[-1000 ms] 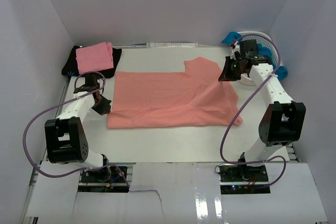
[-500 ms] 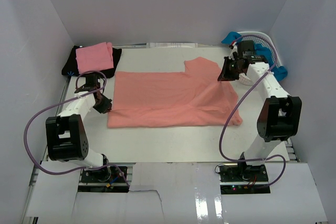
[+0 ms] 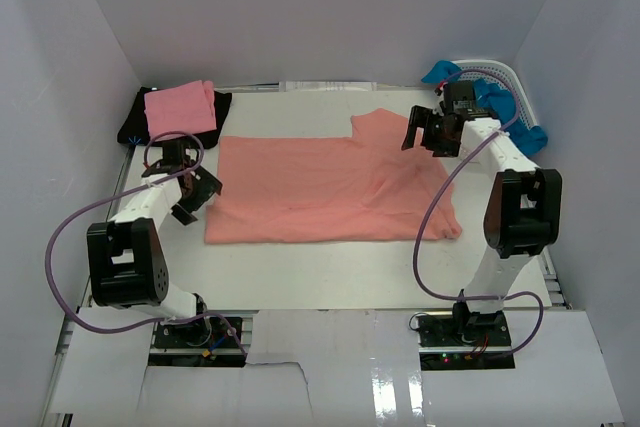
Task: Fold and stack the t-shirts
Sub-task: Fold the flattened tshirt in 1/3 of the way
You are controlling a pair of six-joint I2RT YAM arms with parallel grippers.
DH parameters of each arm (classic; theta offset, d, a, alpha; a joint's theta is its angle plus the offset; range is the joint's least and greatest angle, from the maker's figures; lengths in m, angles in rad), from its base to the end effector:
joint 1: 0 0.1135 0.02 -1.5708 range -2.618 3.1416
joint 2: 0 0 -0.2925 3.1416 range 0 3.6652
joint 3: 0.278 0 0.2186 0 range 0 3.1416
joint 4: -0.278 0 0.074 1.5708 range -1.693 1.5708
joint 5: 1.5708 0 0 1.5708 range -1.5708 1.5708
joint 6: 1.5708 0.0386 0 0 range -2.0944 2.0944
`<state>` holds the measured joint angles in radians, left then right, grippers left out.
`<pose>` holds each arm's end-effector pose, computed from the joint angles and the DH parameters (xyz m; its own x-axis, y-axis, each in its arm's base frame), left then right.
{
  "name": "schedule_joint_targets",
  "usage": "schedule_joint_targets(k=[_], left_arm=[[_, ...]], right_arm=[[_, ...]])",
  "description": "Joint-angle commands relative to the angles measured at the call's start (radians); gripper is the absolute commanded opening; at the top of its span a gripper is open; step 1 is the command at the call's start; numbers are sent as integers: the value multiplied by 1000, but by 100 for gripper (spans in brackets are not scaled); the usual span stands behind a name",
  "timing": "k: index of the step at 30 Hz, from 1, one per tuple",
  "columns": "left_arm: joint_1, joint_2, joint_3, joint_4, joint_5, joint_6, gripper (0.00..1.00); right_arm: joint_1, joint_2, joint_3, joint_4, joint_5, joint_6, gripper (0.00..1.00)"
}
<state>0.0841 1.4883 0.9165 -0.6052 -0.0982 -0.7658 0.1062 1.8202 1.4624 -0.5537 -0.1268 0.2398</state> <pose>0.2471 0.0246 0.2379 -0.5794 -0.7411 -0.3393 -0.7251 0.6588 -0.2007 0.3762 0.0450 0.2908 -0.8067 0.1509 -0.5713 0.0097 0.9701 0.2426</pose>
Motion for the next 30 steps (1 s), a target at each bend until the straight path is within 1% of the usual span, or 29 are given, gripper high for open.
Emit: schedule_joint_targets(k=[1,3,5,7,9,10,13,15,20,22,23,25,27,28,30], left_arm=[[3,-103,67,-13,-58,22,98],[-13,-146,97,-2,-74,49,98],[-64,-181,126,8,-69,111,98],[-162,-187,162,8,-40,158,98],[-223,-197,174,18,-14,178,98],[-275,-203,170,22,3,192,98],[-343,-224,138,64,80,203,98],[-369,-226,122,94,133,223,98],[-458,-181,87,159,274,264,98],[-504,-162,85,179,295,269,98],[-521,-139,84,186,320,275,98],[-567,-114,85,205,328,278,98],[-618,-74,87,235,386,283,98],[-635,-59,91,243,387,280,98],[-670,-10,113,254,414,280,98]], right_arm=[[21,-119,-17,55,70,-7,98],[44,-153,-40,77,29,-17,97],[67,-165,-43,57,10,-33,95],[105,-147,-28,23,-22,-46,95],[151,-108,-5,-29,-16,-54,93],[164,-98,-2,-41,-7,-54,92],[210,-73,-5,-48,4,-45,90],[234,-52,1,-48,4,-37,88],[265,47,99,-89,23,-36,84],[276,80,127,-97,30,-33,82],[279,88,131,-95,36,-30,78],[285,120,144,-92,52,-22,73],[286,154,154,-100,64,-17,69],[286,165,154,-103,65,-17,66],[291,183,157,-115,75,-14,63]])
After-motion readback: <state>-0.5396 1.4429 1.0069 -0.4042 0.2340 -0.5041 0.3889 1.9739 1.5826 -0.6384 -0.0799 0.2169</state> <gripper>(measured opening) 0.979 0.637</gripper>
